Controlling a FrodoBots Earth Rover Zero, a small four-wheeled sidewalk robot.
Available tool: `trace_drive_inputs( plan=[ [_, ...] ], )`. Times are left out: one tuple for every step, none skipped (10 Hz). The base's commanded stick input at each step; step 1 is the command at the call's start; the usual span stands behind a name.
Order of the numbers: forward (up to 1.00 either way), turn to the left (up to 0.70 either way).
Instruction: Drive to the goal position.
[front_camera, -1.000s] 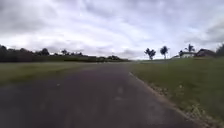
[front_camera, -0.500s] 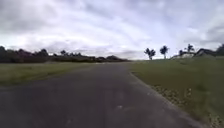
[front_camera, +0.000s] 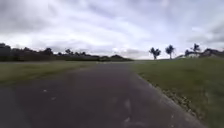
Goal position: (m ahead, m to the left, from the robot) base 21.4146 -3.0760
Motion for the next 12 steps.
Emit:
trace_drive_inputs(
  plan=[
    [0.70, 0.00],
    [0.70, 0.00],
    [0.70, 0.00],
    [0.70, 0.00],
    [0.70, 0.00],
    [0.70, 0.00],
    [0.70, 0.00],
    [0.70, 0.00],
    [0.70, 0.00],
    [0.70, 0.11],
    [0.70, 0.29],
    [0.70, 0.33]
  ],
)
